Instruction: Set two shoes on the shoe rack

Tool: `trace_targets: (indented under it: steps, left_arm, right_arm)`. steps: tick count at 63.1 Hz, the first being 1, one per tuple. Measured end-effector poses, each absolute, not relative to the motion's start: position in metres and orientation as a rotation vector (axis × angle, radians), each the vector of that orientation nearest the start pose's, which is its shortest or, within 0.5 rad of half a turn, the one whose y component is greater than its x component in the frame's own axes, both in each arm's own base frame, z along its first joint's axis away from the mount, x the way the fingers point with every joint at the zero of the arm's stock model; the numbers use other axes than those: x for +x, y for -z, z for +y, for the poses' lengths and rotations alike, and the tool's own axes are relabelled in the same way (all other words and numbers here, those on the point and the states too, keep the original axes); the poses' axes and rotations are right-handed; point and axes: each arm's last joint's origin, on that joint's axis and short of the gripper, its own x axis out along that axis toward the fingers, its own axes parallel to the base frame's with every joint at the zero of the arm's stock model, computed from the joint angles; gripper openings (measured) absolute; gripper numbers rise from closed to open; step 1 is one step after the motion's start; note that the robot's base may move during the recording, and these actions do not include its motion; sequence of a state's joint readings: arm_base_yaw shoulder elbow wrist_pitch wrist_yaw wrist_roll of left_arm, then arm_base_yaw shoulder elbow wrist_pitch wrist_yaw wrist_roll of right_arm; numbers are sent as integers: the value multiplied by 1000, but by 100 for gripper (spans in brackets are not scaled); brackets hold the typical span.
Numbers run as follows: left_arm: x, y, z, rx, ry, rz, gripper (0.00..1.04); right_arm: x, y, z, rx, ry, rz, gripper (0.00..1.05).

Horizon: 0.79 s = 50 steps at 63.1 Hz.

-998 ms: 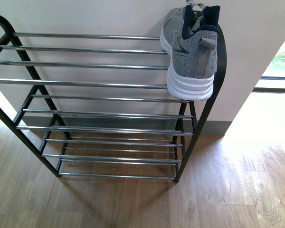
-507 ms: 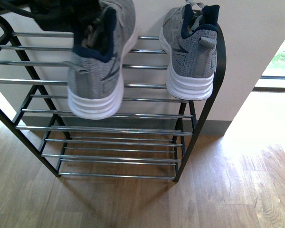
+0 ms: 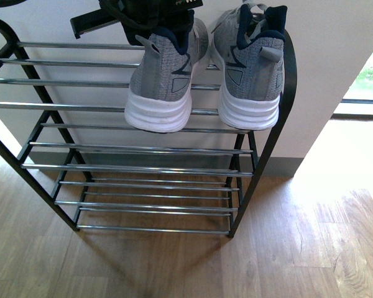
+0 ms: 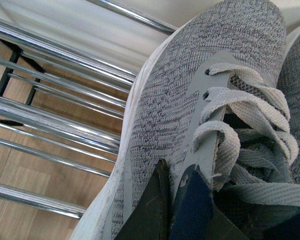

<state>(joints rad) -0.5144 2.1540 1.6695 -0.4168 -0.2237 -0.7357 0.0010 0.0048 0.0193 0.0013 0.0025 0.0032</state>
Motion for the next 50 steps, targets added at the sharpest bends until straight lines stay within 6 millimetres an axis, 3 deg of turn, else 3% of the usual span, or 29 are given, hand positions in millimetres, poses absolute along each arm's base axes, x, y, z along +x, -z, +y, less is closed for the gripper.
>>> trace_targets:
  steps: [16,32,46,50]
  left_arm:
    - [419,-196,-231,-447,-50,871,1]
    - [416,-186,-241,-545,-135,846,1]
    - [412,-183,-250,-590,-90,846,1]
    - [412,-181,-250,-593,-75,854,10]
  right_arm:
    - [97,-170,0,3,2,-16,95]
    - [97,-170,0,3,2,-16,95]
    - [97,-170,0,3,2,-16,95]
    - [97,-170,0,3,2,-16,95]
